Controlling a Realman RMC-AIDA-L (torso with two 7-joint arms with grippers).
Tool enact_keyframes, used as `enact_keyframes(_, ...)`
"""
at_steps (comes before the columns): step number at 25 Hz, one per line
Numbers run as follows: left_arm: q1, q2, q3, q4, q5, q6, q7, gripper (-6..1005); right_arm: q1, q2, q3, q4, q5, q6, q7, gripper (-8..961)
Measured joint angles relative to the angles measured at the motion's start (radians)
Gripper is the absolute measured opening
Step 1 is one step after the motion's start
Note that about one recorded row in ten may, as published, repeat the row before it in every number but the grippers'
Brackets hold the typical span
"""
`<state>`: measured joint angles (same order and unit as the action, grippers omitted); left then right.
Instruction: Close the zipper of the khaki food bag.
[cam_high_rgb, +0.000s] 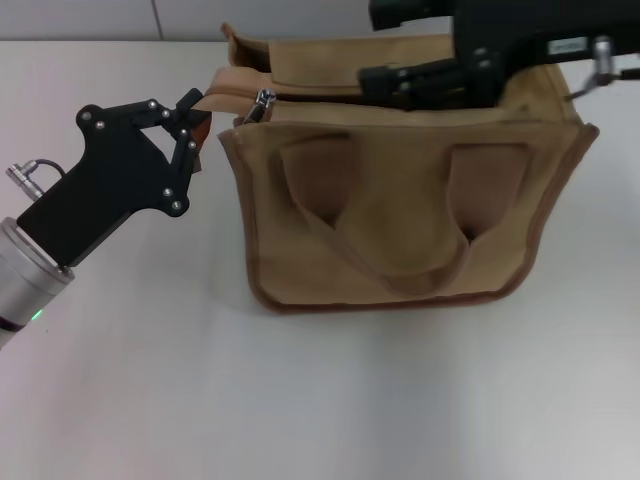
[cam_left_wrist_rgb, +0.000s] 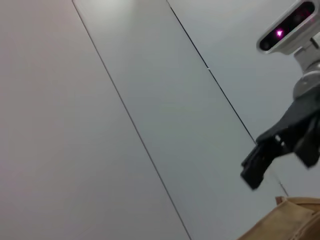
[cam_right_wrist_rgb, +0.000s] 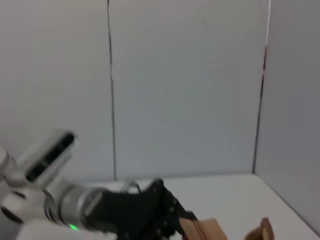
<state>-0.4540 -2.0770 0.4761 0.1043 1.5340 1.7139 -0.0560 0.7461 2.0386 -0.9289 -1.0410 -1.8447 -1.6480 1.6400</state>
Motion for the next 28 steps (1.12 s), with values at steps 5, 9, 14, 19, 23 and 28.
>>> enact_keyframes(5, 0.0, 0.0, -0.002, 0.0, 0.0, 0.014, -0.006, 21, 0.021, 0.011, -0.081, -0.059, -0.04, 0.077, -0.009, 744)
enact_keyframes(9, -0.005, 0.0, -0.012, 0.0, 0.0, 0.014, -0.021, 22, 0.029, 0.018, -0.131, -0.101, -0.068, 0.12, -0.015, 744)
enact_keyframes(14, -0.016, 0.003, -0.028, 0.005, 0.0, 0.015, -0.08, 22, 0.03, 0.035, -0.176, -0.144, -0.1, 0.155, -0.042, 744)
enact_keyframes(19, -0.019, 0.003, -0.03, 0.008, 0.0, 0.017, -0.093, 23, 0.028, 0.039, -0.223, -0.155, -0.103, 0.198, -0.087, 744)
enact_keyframes(23, -0.021, 0.003, -0.03, 0.009, 0.0, 0.017, -0.102, 24, 0.022, 0.042, -0.253, -0.159, -0.105, 0.226, -0.119, 744)
enact_keyframes(28, -0.029, 0.003, -0.03, 0.009, 0.0, 0.011, -0.116, 24, 0.02, 0.043, -0.271, -0.165, -0.106, 0.239, -0.114, 744)
